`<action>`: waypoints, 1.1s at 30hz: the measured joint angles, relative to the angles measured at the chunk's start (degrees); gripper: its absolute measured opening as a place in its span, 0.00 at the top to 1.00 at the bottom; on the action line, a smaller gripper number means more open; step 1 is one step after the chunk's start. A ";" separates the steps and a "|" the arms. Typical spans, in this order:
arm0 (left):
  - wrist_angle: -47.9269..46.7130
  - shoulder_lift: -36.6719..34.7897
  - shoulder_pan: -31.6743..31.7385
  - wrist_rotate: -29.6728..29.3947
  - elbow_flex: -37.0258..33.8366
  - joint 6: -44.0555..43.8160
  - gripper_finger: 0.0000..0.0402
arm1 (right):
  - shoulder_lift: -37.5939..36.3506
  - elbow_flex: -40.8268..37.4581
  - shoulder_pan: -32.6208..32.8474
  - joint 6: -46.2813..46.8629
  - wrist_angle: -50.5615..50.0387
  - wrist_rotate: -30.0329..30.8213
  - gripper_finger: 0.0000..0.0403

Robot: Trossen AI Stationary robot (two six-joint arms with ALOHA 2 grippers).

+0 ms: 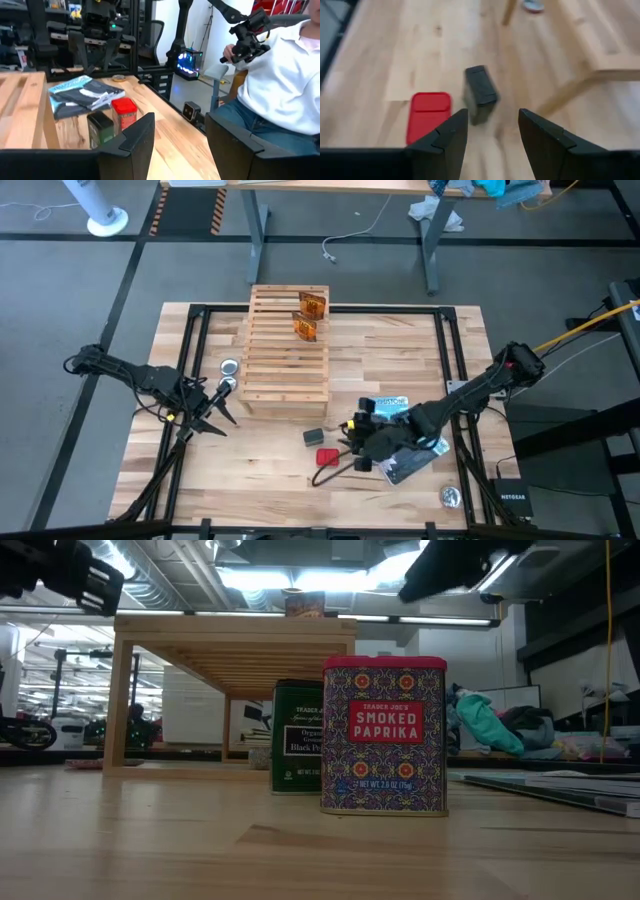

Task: Shelf spices
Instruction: Put the black seasoning can on the shelf

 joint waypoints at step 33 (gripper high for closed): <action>-2.11 -0.07 0.00 -0.15 -1.32 -0.33 0.58 | 7.29 -14.36 -12.95 -5.20 35.13 -22.11 0.55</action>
